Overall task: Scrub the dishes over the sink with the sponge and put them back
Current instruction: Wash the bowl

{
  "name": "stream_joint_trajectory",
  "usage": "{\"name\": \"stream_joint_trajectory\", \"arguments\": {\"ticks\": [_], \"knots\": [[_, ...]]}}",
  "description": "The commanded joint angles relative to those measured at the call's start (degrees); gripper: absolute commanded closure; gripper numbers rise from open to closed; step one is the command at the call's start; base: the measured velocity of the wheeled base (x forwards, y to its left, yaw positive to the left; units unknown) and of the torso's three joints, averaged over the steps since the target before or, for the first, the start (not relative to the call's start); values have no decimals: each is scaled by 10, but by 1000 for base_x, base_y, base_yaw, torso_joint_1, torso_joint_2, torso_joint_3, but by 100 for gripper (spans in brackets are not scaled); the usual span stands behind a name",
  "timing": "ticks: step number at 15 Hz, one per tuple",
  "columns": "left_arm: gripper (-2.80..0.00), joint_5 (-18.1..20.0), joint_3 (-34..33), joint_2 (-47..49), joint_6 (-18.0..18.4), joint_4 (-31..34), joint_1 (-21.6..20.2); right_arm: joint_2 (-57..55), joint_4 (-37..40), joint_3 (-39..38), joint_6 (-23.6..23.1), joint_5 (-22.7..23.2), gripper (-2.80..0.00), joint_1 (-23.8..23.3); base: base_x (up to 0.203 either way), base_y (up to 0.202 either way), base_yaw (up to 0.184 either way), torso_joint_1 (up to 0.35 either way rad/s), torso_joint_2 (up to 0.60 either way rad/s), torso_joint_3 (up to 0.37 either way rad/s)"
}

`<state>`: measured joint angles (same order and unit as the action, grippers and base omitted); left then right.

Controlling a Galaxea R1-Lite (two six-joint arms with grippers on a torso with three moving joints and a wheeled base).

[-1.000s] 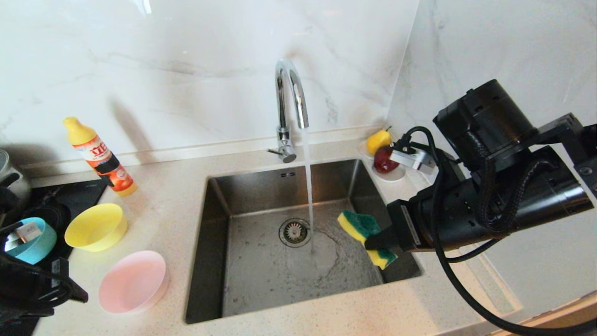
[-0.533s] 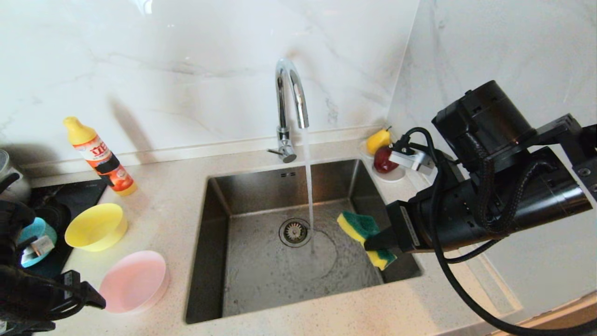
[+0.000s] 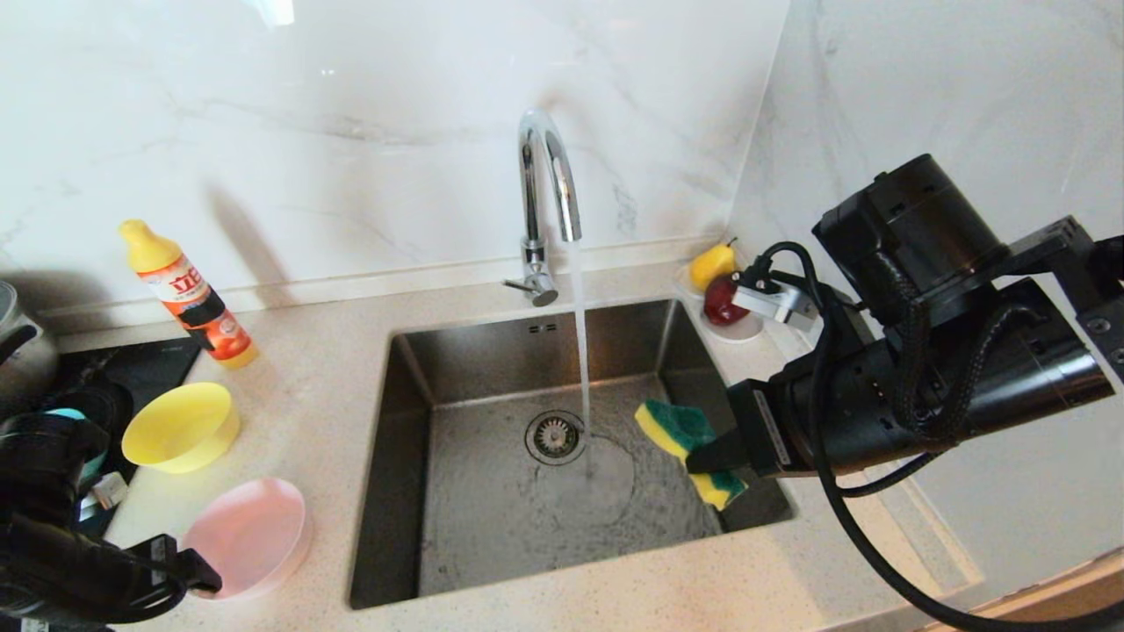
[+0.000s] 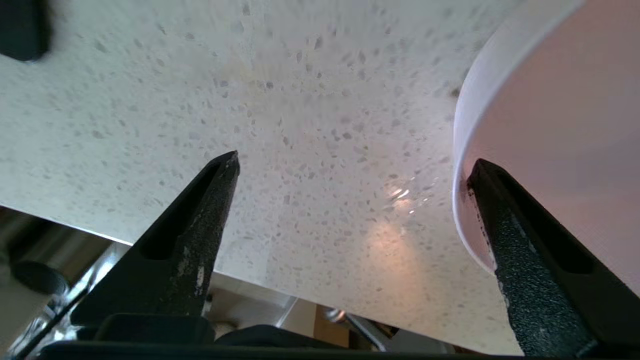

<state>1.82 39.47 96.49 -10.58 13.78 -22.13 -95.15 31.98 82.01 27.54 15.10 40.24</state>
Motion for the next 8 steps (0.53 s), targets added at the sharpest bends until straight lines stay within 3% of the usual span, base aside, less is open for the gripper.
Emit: {"name": "stream_joint_trajectory", "arguments": {"ticks": [1, 8], "knots": [[-280, 1, -2, 16, -1, -1, 0, -1, 2, 2, 1, 1, 0, 0, 0, 0, 0, 0, 0, 0], [-280, 1, 0, 31, -4, -1, 0, -1, 2, 3, 1, 1, 0, 0, 0, 0, 0, 0, 0, 0]]}}
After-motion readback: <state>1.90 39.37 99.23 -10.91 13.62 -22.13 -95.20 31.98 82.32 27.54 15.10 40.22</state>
